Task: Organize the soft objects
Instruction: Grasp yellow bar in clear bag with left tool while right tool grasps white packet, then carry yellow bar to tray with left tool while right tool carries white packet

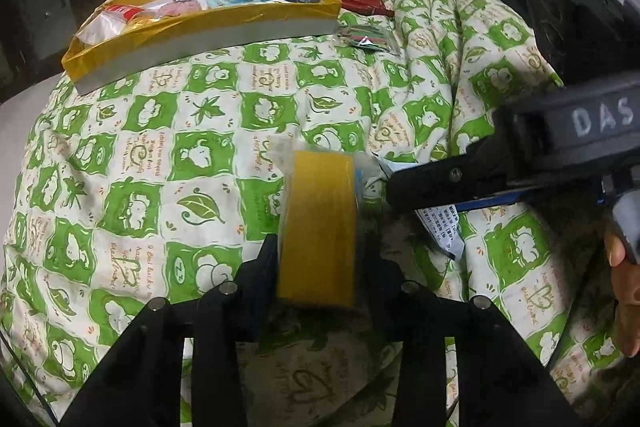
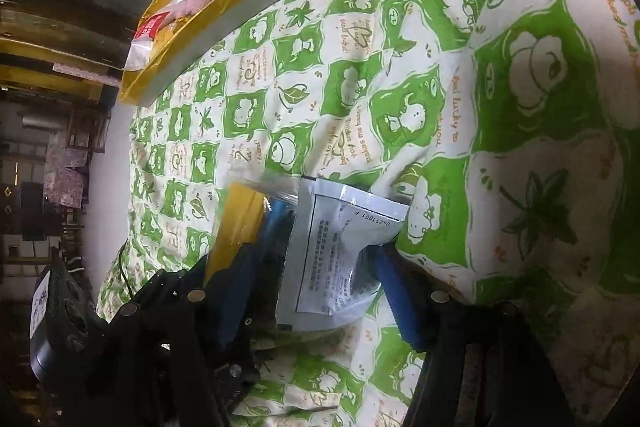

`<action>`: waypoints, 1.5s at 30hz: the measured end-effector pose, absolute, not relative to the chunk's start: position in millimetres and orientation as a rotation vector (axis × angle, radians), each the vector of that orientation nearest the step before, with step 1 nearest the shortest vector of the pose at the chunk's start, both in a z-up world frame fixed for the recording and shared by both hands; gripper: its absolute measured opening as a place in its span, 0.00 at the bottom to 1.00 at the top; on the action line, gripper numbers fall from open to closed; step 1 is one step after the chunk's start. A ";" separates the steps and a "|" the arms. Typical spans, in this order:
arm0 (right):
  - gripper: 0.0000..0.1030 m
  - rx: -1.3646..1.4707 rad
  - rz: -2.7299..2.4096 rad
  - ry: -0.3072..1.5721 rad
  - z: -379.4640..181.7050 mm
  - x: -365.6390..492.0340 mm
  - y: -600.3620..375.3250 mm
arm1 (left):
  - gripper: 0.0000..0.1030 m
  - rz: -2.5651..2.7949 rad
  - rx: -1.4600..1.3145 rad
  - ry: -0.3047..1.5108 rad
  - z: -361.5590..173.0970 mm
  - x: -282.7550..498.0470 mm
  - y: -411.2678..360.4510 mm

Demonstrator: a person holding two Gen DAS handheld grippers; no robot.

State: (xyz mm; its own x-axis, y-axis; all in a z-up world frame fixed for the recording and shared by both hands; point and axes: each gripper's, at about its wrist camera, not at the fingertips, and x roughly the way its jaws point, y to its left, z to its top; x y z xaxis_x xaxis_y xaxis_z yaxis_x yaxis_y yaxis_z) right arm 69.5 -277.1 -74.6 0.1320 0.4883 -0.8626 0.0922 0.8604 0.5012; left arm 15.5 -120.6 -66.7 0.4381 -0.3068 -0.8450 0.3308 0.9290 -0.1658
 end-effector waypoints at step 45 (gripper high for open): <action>0.29 0.364 0.451 1.140 -28.4 80.4 -259.2 | 0.35 -0.304 -0.105 0.964 -48.7 23.8 -82.5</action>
State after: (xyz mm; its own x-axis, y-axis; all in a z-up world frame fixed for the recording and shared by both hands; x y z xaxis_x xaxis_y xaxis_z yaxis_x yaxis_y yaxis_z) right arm 80.4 -259.2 -28.4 0.3455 0.5179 -0.7826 -0.1569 0.8541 0.4959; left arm 23.8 -82.5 -48.7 0.5321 -0.3006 -0.7915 0.2074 0.9527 -0.2223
